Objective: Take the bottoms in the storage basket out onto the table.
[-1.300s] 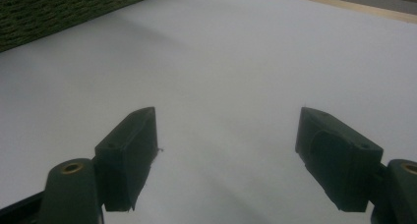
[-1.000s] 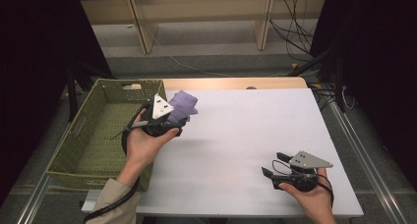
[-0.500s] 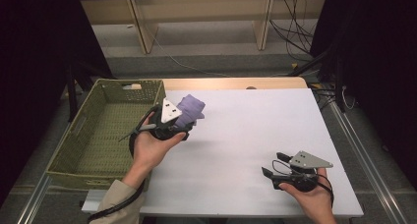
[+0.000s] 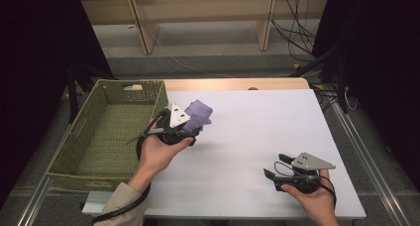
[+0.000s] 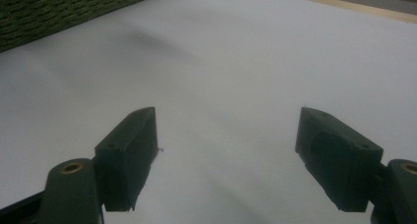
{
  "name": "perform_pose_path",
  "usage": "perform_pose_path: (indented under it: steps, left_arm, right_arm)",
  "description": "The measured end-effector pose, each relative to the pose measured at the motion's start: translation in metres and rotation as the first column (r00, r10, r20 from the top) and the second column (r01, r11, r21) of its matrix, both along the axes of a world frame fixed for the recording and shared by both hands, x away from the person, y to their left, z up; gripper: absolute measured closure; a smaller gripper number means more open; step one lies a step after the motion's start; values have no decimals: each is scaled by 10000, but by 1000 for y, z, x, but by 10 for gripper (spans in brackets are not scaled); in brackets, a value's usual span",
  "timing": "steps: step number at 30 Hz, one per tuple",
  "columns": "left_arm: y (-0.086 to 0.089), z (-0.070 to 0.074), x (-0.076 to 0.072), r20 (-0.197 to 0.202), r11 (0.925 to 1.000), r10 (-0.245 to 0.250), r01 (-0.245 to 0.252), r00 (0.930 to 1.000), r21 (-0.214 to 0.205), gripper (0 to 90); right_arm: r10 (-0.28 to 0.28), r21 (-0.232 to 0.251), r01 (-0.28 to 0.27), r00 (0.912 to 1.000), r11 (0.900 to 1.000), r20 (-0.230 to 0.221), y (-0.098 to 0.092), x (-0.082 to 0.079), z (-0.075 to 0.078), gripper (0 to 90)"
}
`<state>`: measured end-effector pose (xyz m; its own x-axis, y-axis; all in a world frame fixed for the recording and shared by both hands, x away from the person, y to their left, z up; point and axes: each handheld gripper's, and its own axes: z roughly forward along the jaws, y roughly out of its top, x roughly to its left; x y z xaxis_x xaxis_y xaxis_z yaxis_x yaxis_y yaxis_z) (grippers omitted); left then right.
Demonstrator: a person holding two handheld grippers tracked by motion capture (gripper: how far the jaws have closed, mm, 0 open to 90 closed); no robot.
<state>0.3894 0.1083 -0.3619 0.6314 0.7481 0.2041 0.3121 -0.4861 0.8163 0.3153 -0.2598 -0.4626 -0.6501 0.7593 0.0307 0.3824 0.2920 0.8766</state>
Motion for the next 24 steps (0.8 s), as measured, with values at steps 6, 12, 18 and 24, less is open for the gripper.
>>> perform_pose_path:
  steps: [6, 12, 18, 24]
  left_arm:
    - [-6, -4, -1, -104, 9997, -190, 191, 9998, 124, 372]
    - [-12, -8, -3, -168, 9991, -349, 352, 9993, 224, 372]
    - [-18, -11, -5, -233, 9980, -523, 531, 9984, 348, 372]
    - [-23, -14, -7, -324, 9970, -651, 663, 9974, 392, 371]
  right_arm:
    - [1, -4, -1, 10000, 10000, 6, 0, 0, 0, 247]
    - [-3, 10, 3, 10000, 10000, 8, 0, 0, 0, 247]
    - [5, 13, -5, 10000, 10000, 17, 0, 0, 0, 247]
    - [-2, 9, 2, 10000, 10000, 13, 0, 0, 0, 247]
